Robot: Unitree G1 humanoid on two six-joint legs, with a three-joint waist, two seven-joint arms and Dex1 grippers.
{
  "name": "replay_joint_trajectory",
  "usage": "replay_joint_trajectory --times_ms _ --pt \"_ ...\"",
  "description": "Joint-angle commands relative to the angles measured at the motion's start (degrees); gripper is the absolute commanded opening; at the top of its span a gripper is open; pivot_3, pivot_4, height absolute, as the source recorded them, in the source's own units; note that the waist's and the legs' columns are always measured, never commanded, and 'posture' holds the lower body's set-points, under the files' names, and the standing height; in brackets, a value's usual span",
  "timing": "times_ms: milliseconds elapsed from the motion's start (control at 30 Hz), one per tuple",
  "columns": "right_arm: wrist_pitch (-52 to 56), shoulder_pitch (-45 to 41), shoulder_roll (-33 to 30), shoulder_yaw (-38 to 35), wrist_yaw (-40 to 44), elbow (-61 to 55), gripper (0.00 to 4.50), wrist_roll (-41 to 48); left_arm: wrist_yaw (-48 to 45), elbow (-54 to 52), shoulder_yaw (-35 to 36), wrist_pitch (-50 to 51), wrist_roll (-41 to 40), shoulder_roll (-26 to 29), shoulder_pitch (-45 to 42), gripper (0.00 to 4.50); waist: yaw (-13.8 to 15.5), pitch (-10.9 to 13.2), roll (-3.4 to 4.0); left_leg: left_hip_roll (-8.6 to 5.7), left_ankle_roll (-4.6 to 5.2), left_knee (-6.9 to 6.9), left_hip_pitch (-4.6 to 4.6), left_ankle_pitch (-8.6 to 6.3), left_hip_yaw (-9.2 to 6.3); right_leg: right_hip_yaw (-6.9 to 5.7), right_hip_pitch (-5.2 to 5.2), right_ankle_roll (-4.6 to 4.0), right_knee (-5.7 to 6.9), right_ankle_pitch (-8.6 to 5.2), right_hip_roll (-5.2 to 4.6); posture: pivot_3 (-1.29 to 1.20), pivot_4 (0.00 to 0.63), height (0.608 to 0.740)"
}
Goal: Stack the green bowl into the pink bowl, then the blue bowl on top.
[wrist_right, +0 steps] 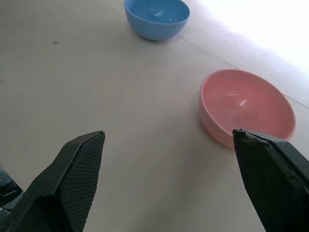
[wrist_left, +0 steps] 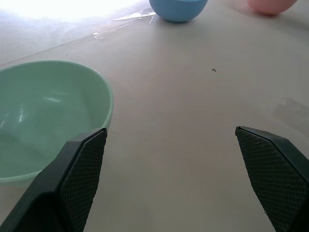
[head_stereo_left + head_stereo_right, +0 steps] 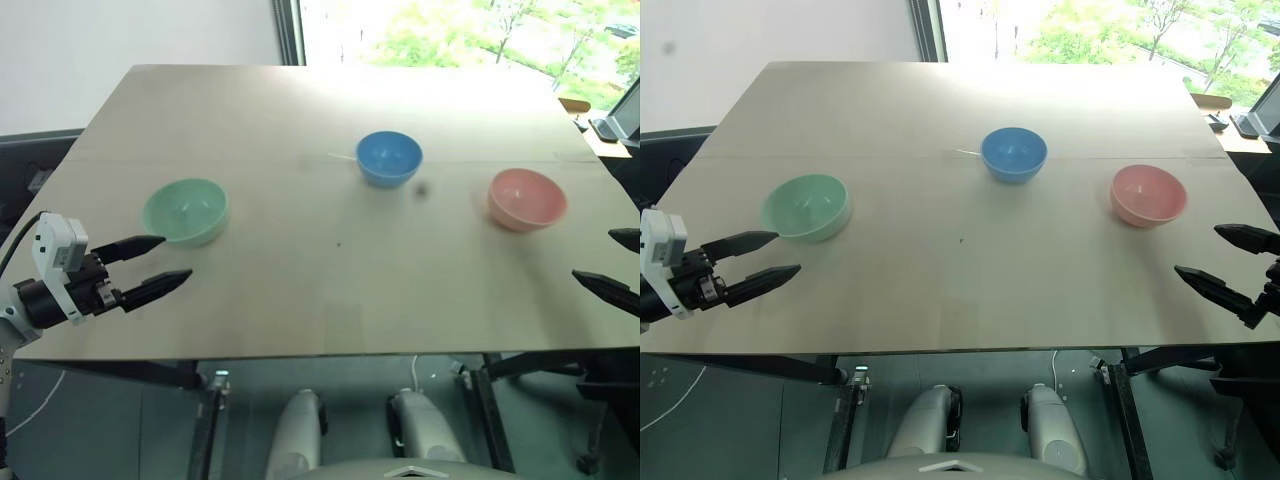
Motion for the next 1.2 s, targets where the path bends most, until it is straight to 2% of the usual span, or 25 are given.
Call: replay_joint_trajectory --times_ms 33,333,433,500,633,767,800,833,867,900,1000,1100,1133,1200 --pt "0.72 -2.26 -1.09 0.89 -1.16 -0.97 4.46 0.78 -0.71 -2.01 0.28 0.83 -0.69 1.40 -1.28 4.50 0.00 0.00 0.00 0.00 0.00 0.00 0.00 0.00 0.00 0.00 0.00 0.00 0.00 0.00 0.00 0.00 0.150 0.740" --pt "3.10 -8.61 -0.23 8.19 -7.15 -1.69 4.46 -0.65 -1.17 -9.15 -3.55 2.96 -4.42 -0.80 -6.91 4.50 0.04 0.01 -0.03 -0.01 0.00 0.04 -0.02 0.00 -0.01 0.00 0.00 0.18 0.05 0.13 0.02 0.00 0.150 0.740" --pt "3.27 -12.23 -3.04 16.43 -12.18 -0.38 4.46 -8.26 -0.93 -12.21 -6.60 3.35 -6.10 -2.46 -9.84 4.50 0.00 0.02 -0.02 -0.01 0.00 0.06 -0.03 0.00 -0.02 0.00 0.01 0.19 0.05 0.14 0.02 0.00 0.150 0.740" --pt "3.22 -17.83 -3.41 23.34 -14.60 3.42 4.46 -12.34 -1.54 -13.96 -8.94 2.55 -6.17 -3.66 -11.34 4.50 -0.23 0.01 -0.02 -0.02 0.00 0.10 -0.04 0.00 0.00 0.02 -0.01 0.19 0.06 0.14 0.02 0.00 0.150 0.740" --pt "3.00 -32.23 0.33 34.63 -17.49 14.88 4.46 -18.20 -1.10 -16.83 -12.93 3.18 -7.22 -5.72 -15.09 4.50 -0.31 0.03 -0.02 -0.01 0.01 0.21 0.01 0.01 0.07 0.10 0.00 0.19 0.13 0.16 0.05 0.00 0.150 0.740" --pt "1.28 -41.07 4.15 42.62 -18.30 25.81 4.46 -24.12 -0.31 -19.03 -15.82 3.47 -6.96 -6.64 -17.15 4.50 -0.20 0.03 -0.02 0.00 0.00 0.16 -0.13 0.01 -0.03 0.10 -0.09 0.19 0.12 0.16 0.16 0.00 0.150 0.740" --pt "-0.11 -42.71 4.84 44.40 -17.81 28.64 3.96 -25.66 0.09 -19.51 -16.10 3.64 -7.09 -6.84 -17.44 4.50 -0.18 0.04 -0.01 0.00 0.01 0.17 -0.13 0.01 -0.04 0.10 -0.09 0.18 0.12 0.17 0.16 0.00 0.150 0.740" --pt "-1.08 -43.87 5.29 45.51 -17.12 30.67 3.72 -26.53 0.46 -19.88 -16.19 3.84 -7.26 -6.92 -17.55 4.50 -0.10 0.04 -0.01 0.00 0.01 0.17 -0.17 0.01 -0.04 0.10 -0.10 0.18 0.11 0.17 0.16 0.00 0.150 0.740" --pt "-1.75 -44.80 5.70 46.08 -16.59 32.30 3.26 -27.05 0.73 -20.21 -16.12 4.09 -7.45 -6.94 -17.49 4.50 -0.05 0.04 -0.01 0.00 0.01 0.17 -0.20 0.00 -0.04 0.10 -0.12 0.19 0.10 0.17 0.16 0.00 0.150 0.740" --pt "-2.51 -45.69 6.00 46.48 -16.13 33.95 2.63 -27.60 0.96 -20.78 -15.80 4.43 -7.73 -6.87 -17.14 4.50 0.07 0.05 0.01 0.00 0.01 0.16 -0.22 0.00 -0.04 0.10 -0.12 0.19 0.09 0.17 0.16 0.00 0.150 0.740" --pt "-5.02 -47.49 6.35 47.54 -14.88 37.73 1.76 -29.31 1.55 -21.83 -15.02 4.93 -8.09 -6.79 -16.23 4.50 -0.01 0.07 0.03 0.00 0.01 0.15 -0.23 0.00 -0.04 0.09 -0.14 0.19 0.08 0.17 0.16 0.00 0.150 0.740" --pt "-7.40 -49.03 6.83 48.44 -13.74 40.68 0.36 -30.94 2.57 -22.87 -14.50 5.14 -8.31 -7.05 -15.28 4.50 -0.10 0.06 0.03 0.00 0.01 0.15 -0.18 0.00 -0.04 0.09 -0.13 0.19 0.11 0.17 0.16 0.00 0.150 0.740" --pt "-8.04 -49.41 6.99 48.63 -13.44 41.14 0.07 -31.35 2.95 -23.24 -14.36 5.27 -8.51 -7.15 -14.98 4.50 -0.14 0.06 0.03 0.01 0.01 0.15 -0.18 0.00 -0.04 0.09 -0.13 0.19 0.12 0.17 0.17 0.00 0.150 0.740" --pt "-9.14 -49.98 7.09 48.73 -13.01 40.82 0.03 -32.21 3.57 -24.03 -13.88 5.29 -8.69 -7.12 -13.99 4.50 -0.18 0.06 0.03 0.02 0.01 0.16 -0.15 0.00 -0.04 0.09 -0.12 0.19 0.13 0.17 0.18 0.00 0.150 0.740"
